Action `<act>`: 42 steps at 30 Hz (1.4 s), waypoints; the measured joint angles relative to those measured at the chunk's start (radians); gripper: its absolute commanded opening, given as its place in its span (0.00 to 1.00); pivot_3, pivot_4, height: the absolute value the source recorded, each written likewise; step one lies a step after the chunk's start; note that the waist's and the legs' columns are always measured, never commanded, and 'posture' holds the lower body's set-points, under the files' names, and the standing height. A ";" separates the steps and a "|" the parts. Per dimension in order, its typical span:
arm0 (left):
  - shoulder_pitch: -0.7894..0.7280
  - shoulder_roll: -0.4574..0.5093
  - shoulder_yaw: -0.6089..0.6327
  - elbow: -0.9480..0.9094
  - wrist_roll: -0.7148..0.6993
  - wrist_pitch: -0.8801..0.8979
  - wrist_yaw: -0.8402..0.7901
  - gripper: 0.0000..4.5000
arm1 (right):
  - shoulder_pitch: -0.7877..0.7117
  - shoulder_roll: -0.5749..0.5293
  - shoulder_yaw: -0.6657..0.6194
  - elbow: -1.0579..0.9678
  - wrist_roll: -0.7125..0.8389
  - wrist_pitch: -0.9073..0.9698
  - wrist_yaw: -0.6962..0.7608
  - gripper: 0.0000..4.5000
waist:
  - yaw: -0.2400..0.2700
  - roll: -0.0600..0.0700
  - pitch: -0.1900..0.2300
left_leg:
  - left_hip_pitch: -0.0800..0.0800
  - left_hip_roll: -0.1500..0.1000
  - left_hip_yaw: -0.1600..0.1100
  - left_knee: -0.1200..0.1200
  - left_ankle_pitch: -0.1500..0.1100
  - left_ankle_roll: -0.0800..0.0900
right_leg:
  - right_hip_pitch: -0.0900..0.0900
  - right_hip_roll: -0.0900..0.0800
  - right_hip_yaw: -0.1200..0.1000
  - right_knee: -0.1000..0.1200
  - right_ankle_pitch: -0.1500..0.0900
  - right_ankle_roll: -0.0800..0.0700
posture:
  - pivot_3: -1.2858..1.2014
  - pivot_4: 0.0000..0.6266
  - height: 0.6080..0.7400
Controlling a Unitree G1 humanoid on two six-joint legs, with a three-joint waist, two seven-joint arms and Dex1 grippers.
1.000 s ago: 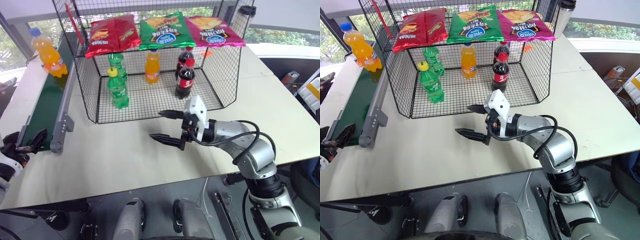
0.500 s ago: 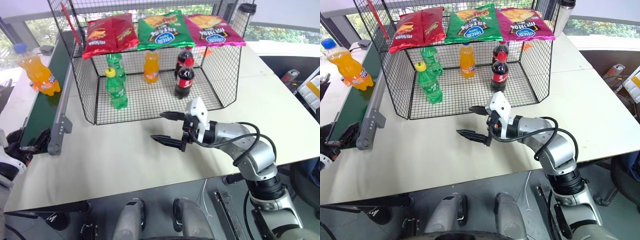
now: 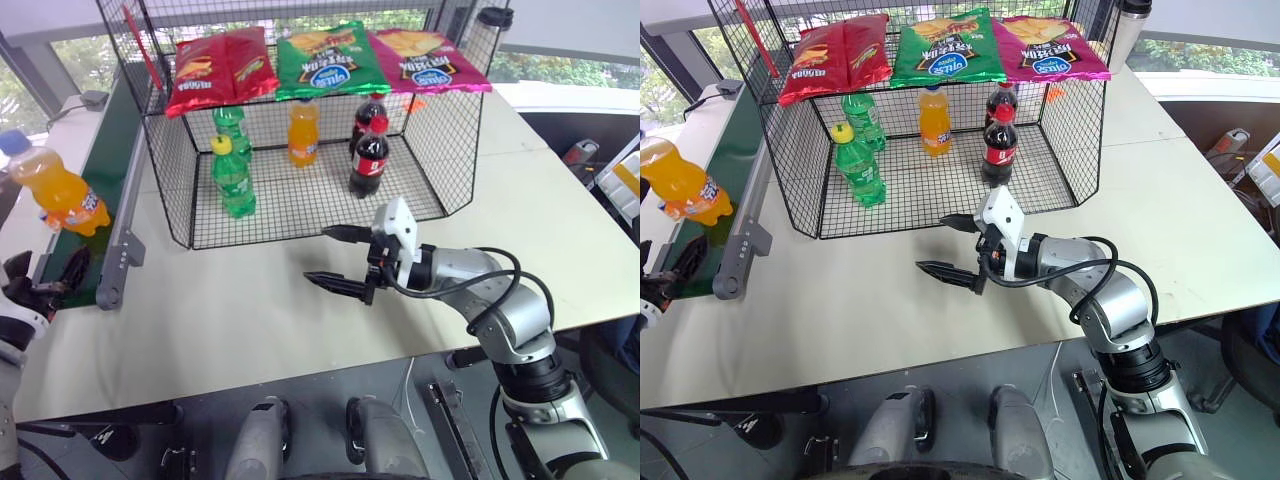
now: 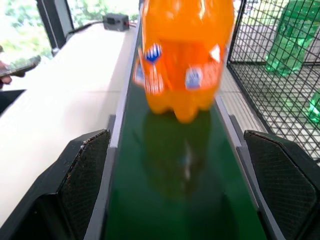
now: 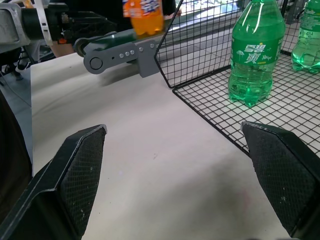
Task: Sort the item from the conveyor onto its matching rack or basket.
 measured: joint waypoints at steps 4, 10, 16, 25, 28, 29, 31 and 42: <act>-0.014 0.000 -0.024 0.007 0.019 -0.012 0.002 1.00 | 0.000 0.000 0.000 0.000 0.000 0.000 -0.001 0.99 | 0.000 0.000 0.000 | 0.000 0.000 0.000 0.000 0.000 0.000 | 0.000 0.000 0.000 0.000 0.000 0.001 | 0.52 0.24 0.99; -0.027 0.000 -0.079 0.015 0.045 -0.020 0.000 1.00 | 0.000 -0.001 0.000 0.000 0.000 0.000 -0.005 0.99 | 0.001 0.000 0.000 | 0.000 0.000 0.000 0.000 0.000 0.000 | 0.000 0.000 0.000 0.000 0.001 0.001 | 0.52 0.24 0.99; -0.025 -0.001 -0.117 0.019 0.063 -0.032 -0.020 0.82 | 0.000 -0.005 0.000 0.000 0.000 0.004 -0.013 1.00 | 0.002 0.000 0.000 | 0.000 0.000 0.000 0.001 0.000 0.000 | 0.000 0.000 0.000 0.000 0.001 0.002 | 0.52 0.24 0.99; -0.018 0.007 -0.095 0.018 -0.024 0.008 -0.045 0.67 | 0.002 -0.009 0.000 0.000 0.001 0.005 -0.021 1.00 | 0.003 0.000 0.000 | 0.000 0.000 0.000 0.002 0.000 0.000 | 0.001 0.001 0.000 0.001 0.001 0.002 | 0.52 0.24 0.99; -0.019 0.029 -0.094 0.019 -0.027 0.020 -0.045 0.67 | 0.005 -0.009 0.000 0.000 0.001 0.006 -0.022 1.00 | 0.001 0.000 0.000 | 0.000 0.000 0.000 0.002 0.000 0.000 | 0.001 0.001 0.000 0.001 0.001 0.002 | 0.52 0.24 0.99; -0.021 0.034 -0.094 0.020 -0.027 0.020 -0.046 0.67 | 0.005 -0.009 0.000 0.000 0.001 0.006 -0.022 1.00 | 0.001 0.000 0.000 | 0.000 0.000 0.000 0.002 0.000 0.000 | 0.001 0.001 0.000 0.001 0.001 0.002 | 0.52 0.24 0.99; -0.031 0.053 -0.091 0.027 -0.028 0.020 -0.049 0.67 | 0.005 -0.010 0.000 -0.001 0.001 0.008 -0.024 1.00 | 0.001 0.000 0.000 | 0.000 0.000 0.000 0.002 0.000 0.000 | 0.001 0.002 0.000 0.001 0.001 0.002 | 0.52 0.24 0.99; -0.128 0.193 -0.168 -0.011 -0.096 0.094 -0.210 0.67 | -0.009 -0.016 -0.010 -0.009 0.018 0.042 -0.030 1.00 | 0.006 -0.001 0.000 | 0.000 0.000 0.000 0.003 0.001 0.000 | 0.002 0.003 0.000 0.002 0.002 0.003 | 0.52 0.24 0.99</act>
